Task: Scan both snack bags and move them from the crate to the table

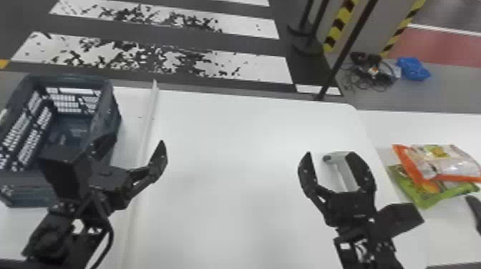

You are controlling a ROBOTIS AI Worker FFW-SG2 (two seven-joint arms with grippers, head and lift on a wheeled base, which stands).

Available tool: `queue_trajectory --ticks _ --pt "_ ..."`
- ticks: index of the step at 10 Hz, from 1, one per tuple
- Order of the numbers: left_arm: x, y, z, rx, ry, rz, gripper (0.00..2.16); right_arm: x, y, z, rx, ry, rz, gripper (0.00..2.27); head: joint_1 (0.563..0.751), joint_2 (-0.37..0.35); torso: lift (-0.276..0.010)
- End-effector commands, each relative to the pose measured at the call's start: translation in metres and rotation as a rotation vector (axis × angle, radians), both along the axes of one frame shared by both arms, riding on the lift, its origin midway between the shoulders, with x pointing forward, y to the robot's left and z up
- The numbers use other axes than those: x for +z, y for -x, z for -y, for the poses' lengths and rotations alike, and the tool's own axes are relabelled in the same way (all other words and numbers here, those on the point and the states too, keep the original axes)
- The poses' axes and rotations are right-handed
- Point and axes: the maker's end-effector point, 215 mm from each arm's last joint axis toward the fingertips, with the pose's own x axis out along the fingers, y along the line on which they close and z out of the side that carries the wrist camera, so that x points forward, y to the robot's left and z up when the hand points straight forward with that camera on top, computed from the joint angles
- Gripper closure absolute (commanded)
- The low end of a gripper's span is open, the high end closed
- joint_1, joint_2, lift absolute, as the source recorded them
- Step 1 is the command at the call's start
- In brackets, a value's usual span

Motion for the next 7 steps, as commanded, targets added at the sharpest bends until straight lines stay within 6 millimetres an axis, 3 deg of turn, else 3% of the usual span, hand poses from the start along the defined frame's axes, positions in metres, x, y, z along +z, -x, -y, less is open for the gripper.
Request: queue_trajectory --ticks 1,7 --pt "0.003 0.002 -0.005 0.01 -0.001 0.005 0.09 -0.001 0.001 -0.003 0.005 -0.003 -0.003 0.03 0.695 -0.174 -0.088" --pt "0.02 0.02 -0.013 0.035 -0.006 0.043 0.09 0.0 0.011 -0.014 0.021 -0.015 -0.003 0.03 0.695 -0.155 -0.088"
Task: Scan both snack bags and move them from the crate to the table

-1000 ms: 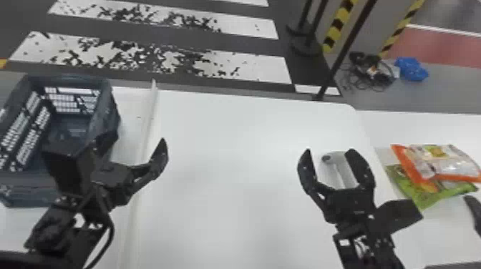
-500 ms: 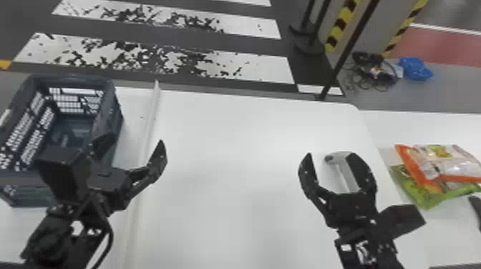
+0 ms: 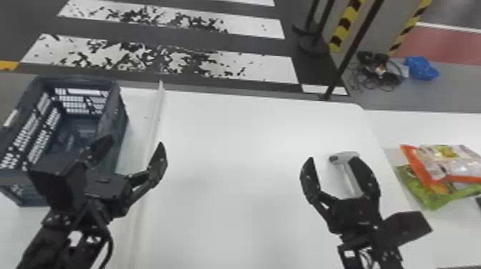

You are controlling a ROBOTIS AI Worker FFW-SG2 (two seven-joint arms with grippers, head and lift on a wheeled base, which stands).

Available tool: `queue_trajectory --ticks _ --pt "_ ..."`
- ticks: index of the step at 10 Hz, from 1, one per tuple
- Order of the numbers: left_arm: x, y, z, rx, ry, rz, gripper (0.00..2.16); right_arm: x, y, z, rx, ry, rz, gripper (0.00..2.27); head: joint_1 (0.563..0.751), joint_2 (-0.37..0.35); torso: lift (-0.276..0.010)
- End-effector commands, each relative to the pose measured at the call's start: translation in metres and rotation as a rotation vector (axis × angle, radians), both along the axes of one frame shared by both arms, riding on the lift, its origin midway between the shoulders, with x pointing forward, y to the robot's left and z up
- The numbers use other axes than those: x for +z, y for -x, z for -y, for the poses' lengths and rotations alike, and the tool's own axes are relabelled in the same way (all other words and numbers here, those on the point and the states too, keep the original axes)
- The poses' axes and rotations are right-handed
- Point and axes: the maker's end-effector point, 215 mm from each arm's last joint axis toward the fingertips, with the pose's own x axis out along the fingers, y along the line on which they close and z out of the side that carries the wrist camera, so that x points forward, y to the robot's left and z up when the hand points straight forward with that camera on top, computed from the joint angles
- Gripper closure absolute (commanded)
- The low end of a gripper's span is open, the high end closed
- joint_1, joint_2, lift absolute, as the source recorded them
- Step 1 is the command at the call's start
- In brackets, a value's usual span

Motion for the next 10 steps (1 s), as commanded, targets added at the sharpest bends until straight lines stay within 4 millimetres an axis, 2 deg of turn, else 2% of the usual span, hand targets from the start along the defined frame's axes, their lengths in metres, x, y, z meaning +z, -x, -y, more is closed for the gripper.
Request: queue_trajectory --ticks 1,10 --pt "0.005 0.002 -0.002 0.004 -0.001 0.012 0.09 0.001 0.001 -0.003 0.005 -0.003 0.001 0.03 0.695 -0.147 -0.088" --pt "0.009 -0.003 -0.004 0.02 0.002 0.021 0.09 0.003 -0.011 -0.003 0.008 0.0 0.004 0.03 0.695 -0.135 -0.088"
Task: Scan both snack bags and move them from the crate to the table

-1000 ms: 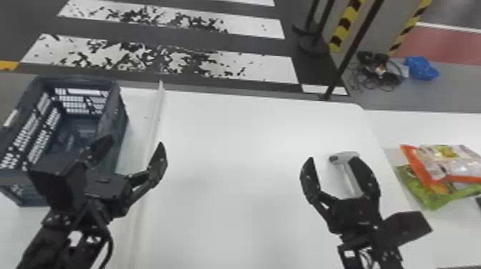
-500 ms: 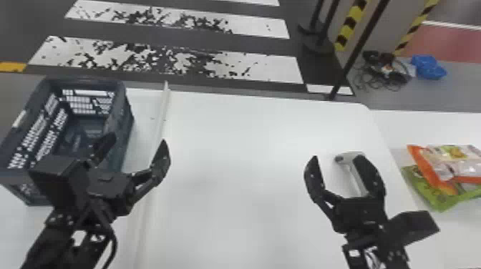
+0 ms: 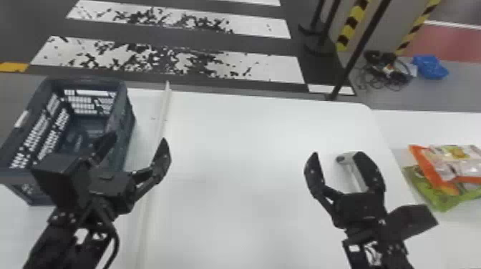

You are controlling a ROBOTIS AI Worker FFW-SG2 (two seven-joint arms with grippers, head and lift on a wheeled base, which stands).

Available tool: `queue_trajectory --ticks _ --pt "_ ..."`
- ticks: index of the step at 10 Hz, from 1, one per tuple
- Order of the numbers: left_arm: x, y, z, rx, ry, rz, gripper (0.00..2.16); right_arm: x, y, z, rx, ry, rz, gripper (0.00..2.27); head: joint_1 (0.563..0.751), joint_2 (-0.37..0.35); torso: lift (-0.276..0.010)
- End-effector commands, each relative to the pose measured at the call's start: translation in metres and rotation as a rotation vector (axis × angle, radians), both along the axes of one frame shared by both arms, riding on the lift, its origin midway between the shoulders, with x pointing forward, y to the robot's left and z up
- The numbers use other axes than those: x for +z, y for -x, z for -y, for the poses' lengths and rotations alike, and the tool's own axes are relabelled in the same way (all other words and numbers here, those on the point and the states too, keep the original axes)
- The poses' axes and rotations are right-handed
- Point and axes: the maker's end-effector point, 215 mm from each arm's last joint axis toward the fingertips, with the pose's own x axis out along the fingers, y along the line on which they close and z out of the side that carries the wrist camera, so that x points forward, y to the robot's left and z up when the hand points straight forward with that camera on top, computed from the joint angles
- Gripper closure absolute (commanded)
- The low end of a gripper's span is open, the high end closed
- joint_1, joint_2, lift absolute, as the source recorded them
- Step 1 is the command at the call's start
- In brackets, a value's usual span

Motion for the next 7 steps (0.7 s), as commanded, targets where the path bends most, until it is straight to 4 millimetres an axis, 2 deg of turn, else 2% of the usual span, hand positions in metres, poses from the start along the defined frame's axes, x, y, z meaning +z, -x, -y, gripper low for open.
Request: queue_trajectory --ticks 1,7 --pt "0.0001 0.0 0.0007 0.0 0.0 0.0 0.09 -0.0009 -0.0001 0.0001 0.0 0.0 -0.002 0.03 0.695 -0.134 -0.088" --pt "-0.0013 0.0033 0.0037 -0.003 0.001 -0.004 0.09 -0.001 0.003 0.0004 0.0 -0.004 -0.001 0.04 0.695 -0.138 -0.088"
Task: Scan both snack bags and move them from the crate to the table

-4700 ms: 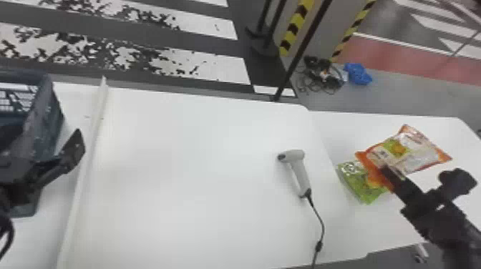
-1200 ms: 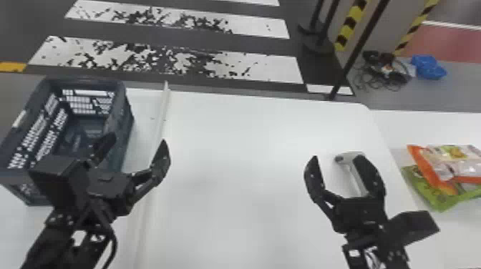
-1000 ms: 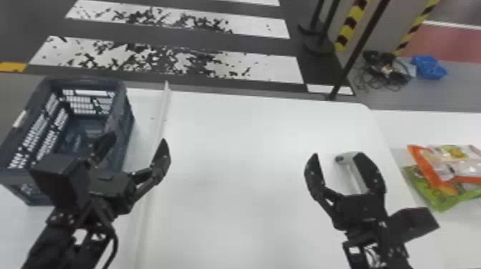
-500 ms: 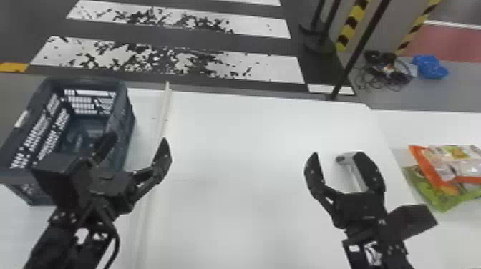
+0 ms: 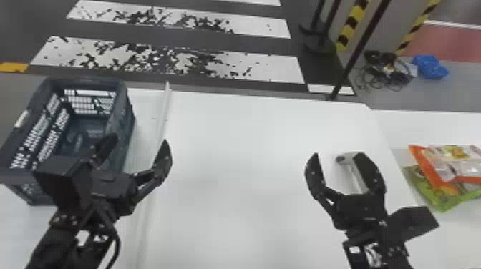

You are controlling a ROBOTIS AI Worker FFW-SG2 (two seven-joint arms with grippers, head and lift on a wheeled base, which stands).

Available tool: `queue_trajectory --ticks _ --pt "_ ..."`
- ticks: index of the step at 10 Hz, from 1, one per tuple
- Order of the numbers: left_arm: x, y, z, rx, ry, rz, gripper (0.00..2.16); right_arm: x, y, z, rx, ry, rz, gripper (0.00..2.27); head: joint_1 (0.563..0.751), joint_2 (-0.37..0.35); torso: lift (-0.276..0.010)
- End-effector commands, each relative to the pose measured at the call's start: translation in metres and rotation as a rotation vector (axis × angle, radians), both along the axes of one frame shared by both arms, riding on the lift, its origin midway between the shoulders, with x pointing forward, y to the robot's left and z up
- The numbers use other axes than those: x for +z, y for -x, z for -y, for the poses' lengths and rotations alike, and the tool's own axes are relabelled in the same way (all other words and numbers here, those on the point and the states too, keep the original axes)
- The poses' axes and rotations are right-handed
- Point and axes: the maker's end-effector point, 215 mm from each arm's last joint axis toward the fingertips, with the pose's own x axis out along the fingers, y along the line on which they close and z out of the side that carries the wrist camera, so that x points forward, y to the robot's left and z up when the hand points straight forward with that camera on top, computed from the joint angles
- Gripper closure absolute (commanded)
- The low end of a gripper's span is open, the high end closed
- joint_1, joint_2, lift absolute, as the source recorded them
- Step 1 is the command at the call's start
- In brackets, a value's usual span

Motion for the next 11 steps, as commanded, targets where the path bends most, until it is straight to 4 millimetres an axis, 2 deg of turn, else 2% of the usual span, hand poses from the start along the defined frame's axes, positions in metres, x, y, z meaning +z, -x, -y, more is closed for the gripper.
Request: queue_trajectory --ticks 1,11 --pt "0.0003 0.0004 0.0017 -0.003 0.001 0.0 0.09 0.0002 0.0009 0.0001 0.0 0.0 0.001 0.04 0.695 -0.139 -0.088" --pt "0.0002 0.0003 0.0013 -0.002 -0.001 0.001 0.09 0.0013 0.0014 -0.0005 0.0 -0.004 0.004 0.05 0.695 -0.143 -0.088"
